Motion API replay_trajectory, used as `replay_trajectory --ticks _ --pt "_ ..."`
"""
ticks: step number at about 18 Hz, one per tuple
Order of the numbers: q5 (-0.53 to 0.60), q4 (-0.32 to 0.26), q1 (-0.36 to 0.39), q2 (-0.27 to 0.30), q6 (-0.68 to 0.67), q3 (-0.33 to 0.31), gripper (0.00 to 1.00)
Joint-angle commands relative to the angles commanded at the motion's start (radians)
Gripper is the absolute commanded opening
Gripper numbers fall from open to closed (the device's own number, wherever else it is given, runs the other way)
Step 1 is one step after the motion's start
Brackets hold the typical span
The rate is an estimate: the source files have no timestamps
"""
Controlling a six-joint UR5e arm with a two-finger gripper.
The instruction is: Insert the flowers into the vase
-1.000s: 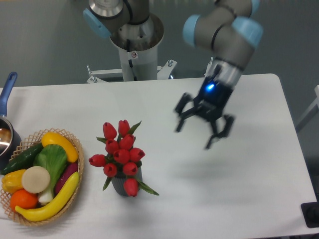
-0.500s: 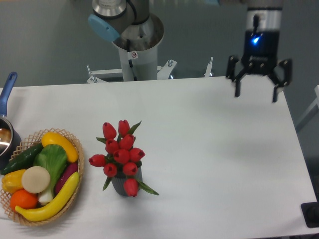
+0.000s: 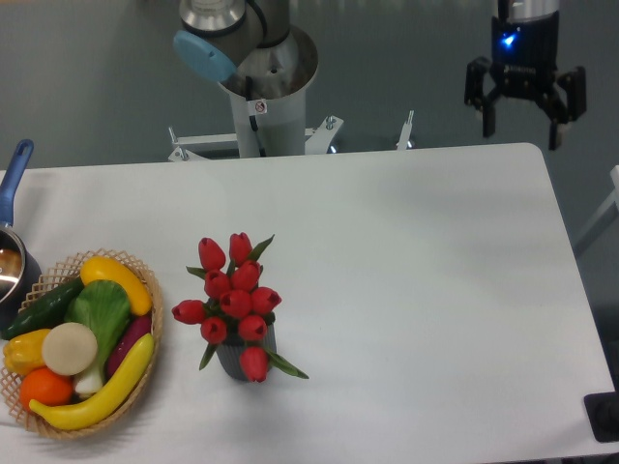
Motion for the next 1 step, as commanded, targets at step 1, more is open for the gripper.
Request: replay_trajectory --ticks 1 --pt "0.005 0.002 -0.002 0.002 0.0 -0.006 1.0"
